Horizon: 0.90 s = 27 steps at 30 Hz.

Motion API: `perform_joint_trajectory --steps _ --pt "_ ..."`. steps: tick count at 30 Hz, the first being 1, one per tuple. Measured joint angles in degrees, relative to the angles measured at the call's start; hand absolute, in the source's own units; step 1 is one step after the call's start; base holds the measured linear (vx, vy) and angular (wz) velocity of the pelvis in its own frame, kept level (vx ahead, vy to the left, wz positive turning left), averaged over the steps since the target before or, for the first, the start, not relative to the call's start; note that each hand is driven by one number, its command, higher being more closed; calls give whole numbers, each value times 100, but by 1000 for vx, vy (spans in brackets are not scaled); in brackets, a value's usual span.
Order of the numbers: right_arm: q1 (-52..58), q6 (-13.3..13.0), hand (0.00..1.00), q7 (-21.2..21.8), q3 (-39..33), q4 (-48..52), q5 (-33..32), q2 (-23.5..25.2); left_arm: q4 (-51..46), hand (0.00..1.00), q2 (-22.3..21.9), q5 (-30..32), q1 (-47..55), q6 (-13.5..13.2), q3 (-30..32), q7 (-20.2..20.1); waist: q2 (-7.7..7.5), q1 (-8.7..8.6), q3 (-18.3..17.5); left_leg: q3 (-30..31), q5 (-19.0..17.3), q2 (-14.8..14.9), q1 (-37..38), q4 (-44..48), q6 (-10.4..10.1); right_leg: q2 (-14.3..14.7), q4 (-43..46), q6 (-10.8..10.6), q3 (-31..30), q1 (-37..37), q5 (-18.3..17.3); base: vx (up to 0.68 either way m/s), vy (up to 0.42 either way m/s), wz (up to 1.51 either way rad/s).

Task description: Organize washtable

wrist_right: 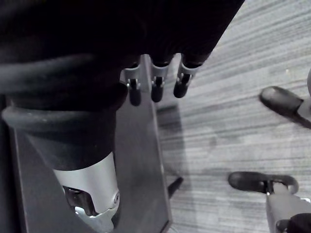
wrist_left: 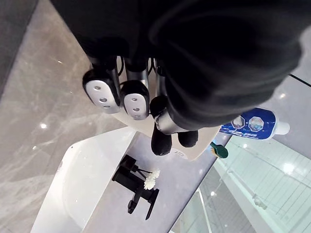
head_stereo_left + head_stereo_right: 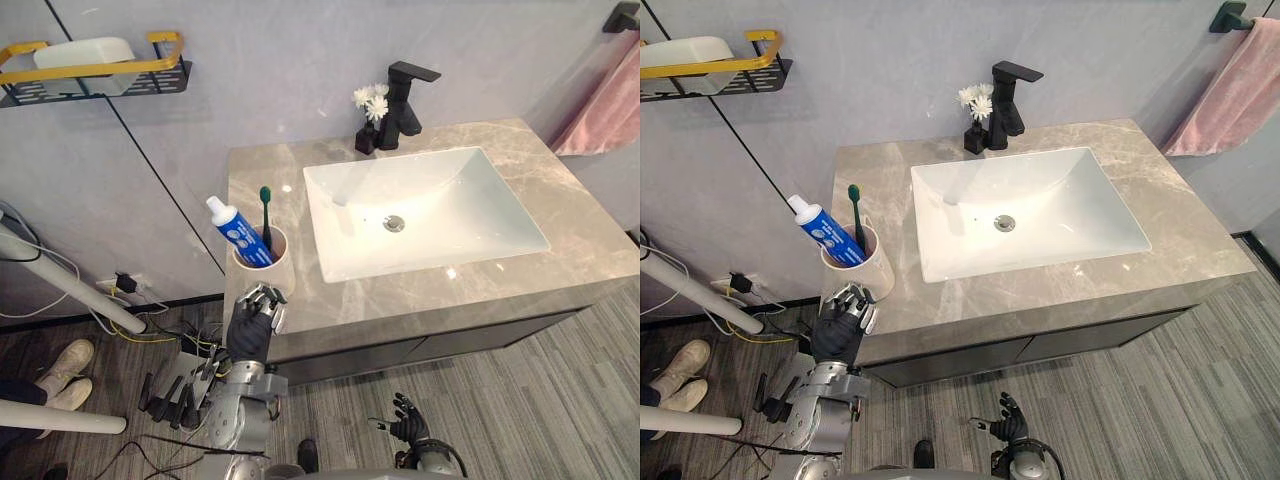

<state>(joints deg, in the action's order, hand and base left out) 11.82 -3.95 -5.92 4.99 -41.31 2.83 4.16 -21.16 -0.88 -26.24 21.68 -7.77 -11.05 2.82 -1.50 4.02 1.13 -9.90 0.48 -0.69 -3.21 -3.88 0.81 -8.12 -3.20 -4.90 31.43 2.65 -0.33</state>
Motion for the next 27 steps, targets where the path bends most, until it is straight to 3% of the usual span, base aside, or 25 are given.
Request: perform_joint_trajectory --steps 23,27 --pt "26 0 0 -2 -1 17 -13 -1 272 100 12 18 -91 -1 -59 -7 34 -4 19 -61 -1 4 -40 -9 14 5 -7 0 -45 -91 0 -5 2 -1" --pt "30 0 0 0 -1 24 -26 -1 415 100 12 305 -167 0 -45 47 34 -7 19 -64 -1 5 -39 -9 14 5 -7 0 -51 -92 0 0 0 0"
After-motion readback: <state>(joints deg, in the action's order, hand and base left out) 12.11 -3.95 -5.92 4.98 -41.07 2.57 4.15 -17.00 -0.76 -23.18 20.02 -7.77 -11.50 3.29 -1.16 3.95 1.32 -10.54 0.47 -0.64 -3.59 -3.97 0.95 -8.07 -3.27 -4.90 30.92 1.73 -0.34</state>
